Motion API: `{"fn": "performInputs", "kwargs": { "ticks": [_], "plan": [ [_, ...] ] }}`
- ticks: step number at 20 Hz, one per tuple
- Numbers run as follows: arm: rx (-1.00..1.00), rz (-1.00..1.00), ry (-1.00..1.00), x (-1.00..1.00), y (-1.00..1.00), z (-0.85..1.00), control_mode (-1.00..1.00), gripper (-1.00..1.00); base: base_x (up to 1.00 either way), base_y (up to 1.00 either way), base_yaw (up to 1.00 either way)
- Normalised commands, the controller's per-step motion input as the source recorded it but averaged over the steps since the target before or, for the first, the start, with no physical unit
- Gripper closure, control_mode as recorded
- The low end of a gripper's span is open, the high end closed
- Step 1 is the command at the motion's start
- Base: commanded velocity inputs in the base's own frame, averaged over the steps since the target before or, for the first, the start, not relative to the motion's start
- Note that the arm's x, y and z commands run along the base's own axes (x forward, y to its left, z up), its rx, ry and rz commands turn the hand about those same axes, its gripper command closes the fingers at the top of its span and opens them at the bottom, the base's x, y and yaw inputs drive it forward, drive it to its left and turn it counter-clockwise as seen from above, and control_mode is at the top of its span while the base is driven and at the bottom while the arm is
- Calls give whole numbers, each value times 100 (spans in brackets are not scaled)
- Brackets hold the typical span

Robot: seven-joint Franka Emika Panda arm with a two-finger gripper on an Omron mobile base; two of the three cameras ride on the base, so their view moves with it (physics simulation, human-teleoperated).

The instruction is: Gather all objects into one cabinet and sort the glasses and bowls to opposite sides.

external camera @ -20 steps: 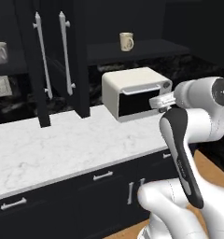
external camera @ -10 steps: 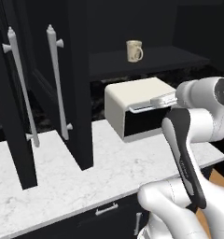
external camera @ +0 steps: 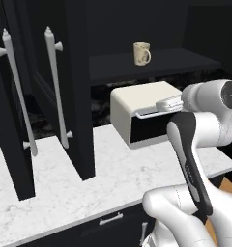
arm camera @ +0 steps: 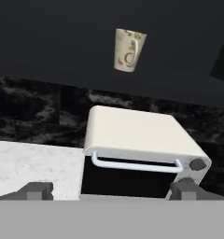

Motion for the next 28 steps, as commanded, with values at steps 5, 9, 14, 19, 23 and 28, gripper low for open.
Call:
{"fn": "performInputs", "kwargs": {
  "ticks": [5,9,14,19,23,28],
  "plan": [
    [0,0,0,0,0,0,100,-100,0,-2,0],
    [0,0,-4,-4,-16,26,-100,-100,-1,-13,0],
    [0,0,-17,-10,-23,65,-100,-100,0,0,0],
    [0,-2,-18,8,0,55,-100,-100,0,0,0],
    [0,-3,-14,8,0,47,-100,-100,0,0,0],
    [0,-1,-4,10,0,12,-100,-100,0,0,0]
  ]
}}
